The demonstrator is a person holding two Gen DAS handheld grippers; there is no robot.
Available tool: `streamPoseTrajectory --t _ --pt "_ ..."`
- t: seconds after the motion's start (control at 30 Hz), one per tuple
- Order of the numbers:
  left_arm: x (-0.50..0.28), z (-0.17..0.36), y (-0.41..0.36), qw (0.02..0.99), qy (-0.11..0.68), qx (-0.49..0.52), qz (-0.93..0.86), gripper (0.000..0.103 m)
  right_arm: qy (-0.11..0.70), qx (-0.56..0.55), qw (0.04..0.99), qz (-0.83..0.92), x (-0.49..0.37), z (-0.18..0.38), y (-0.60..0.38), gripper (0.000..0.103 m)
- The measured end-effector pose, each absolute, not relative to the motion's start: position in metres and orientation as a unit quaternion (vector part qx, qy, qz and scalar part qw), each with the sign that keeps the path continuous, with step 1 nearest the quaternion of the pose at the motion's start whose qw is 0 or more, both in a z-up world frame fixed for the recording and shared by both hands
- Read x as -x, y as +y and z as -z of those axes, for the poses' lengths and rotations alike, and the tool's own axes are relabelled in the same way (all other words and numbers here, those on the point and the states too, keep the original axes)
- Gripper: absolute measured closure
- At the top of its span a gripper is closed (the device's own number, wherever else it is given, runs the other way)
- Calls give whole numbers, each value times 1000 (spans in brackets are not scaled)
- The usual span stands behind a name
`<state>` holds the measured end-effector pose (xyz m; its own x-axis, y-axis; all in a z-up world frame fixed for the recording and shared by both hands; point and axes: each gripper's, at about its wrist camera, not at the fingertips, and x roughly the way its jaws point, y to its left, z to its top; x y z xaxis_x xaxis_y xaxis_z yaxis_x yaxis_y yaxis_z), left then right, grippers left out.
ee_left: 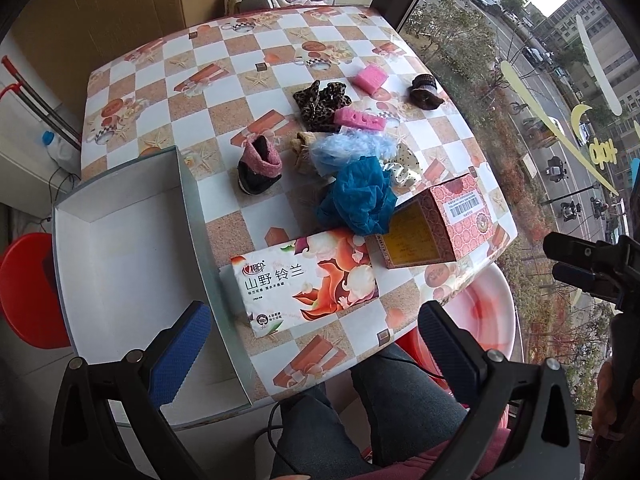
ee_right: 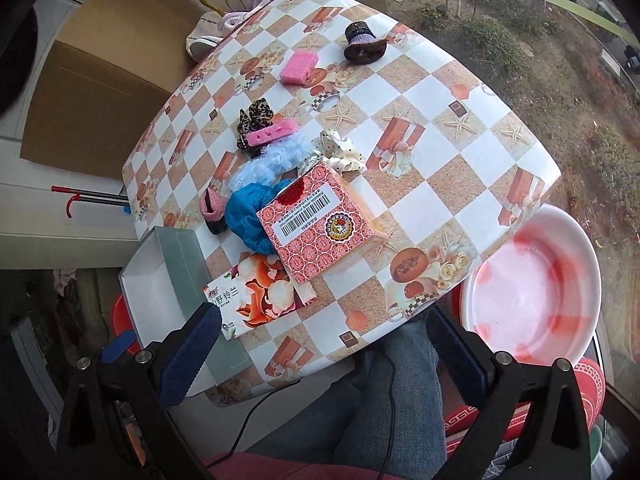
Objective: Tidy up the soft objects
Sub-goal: 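Grasp the purple knit hat with the right tool while the left tool grasps the leopard-print scrunchie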
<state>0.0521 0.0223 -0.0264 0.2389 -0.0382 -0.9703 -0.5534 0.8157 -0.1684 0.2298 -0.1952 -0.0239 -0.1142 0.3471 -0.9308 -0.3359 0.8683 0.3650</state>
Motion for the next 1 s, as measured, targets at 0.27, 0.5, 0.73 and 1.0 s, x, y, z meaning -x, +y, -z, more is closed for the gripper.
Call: streamPoseTrajectory --t 0.27,0.5,0.73,1.0 --pt "-121 45 64 732 597 254 -208 0 716 5 660 -226 -307 50 -194 0" --pt "-212 82 95 713 613 264 -215 0 730 34 645 -225 -376 90 -172 0" --pt "-296 139 114 696 643 221 -232 0 716 71 650 -244 -447 127 -135 0" --pt "-333 198 141 652 667 248 -261 0 707 96 656 -248 -508 171 -87 0"
